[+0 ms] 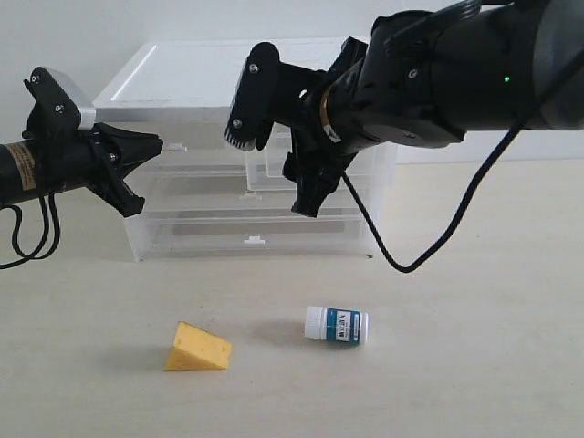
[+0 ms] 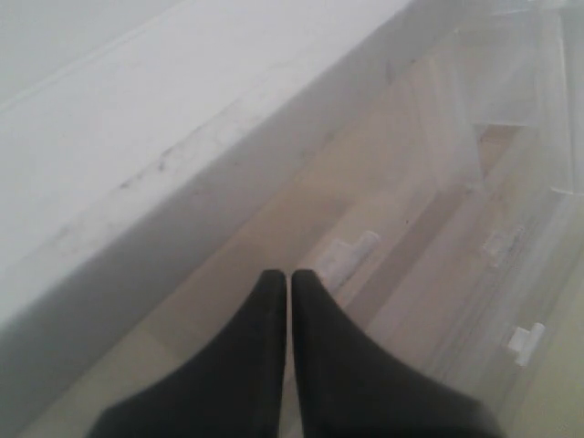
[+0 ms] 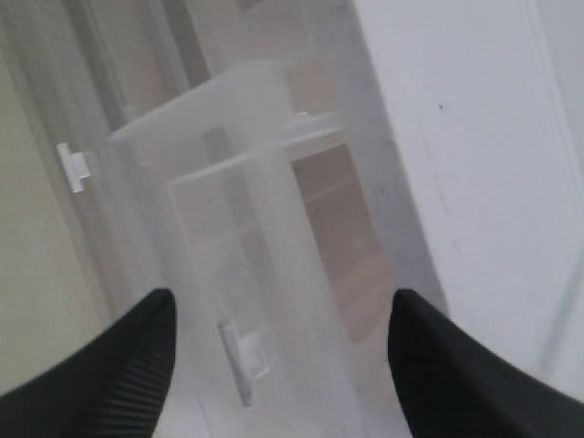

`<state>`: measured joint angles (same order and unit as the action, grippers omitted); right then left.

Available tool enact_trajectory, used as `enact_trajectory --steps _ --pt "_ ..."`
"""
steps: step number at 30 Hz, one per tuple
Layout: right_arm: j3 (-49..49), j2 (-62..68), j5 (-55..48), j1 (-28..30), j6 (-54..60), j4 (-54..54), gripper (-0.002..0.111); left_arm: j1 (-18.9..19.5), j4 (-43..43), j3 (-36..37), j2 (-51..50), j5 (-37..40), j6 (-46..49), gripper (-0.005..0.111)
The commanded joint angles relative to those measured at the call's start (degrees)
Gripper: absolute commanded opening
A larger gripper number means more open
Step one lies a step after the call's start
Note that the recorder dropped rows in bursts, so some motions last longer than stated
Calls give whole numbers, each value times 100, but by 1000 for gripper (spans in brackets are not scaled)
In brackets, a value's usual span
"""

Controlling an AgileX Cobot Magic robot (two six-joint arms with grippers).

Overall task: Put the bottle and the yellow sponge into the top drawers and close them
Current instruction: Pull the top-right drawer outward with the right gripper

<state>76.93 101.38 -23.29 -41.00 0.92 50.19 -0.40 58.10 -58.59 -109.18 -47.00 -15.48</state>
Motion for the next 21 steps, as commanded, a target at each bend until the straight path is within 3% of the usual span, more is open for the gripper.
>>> enact_trajectory --steps 1,12,17,21 --pt "36 2 297 44 123 -80 59 16 -513 -104 -21 335 5 4" --pt "36 313 363 44 170 -80 50 16 -513 -104 -21 363 5 4" --pt "36 325 292 44 288 -150 33 16 -513 -104 -21 363 5 4" --pt "36 314 72 32 945 -638 7 16 -513 -104 -21 363 5 4"
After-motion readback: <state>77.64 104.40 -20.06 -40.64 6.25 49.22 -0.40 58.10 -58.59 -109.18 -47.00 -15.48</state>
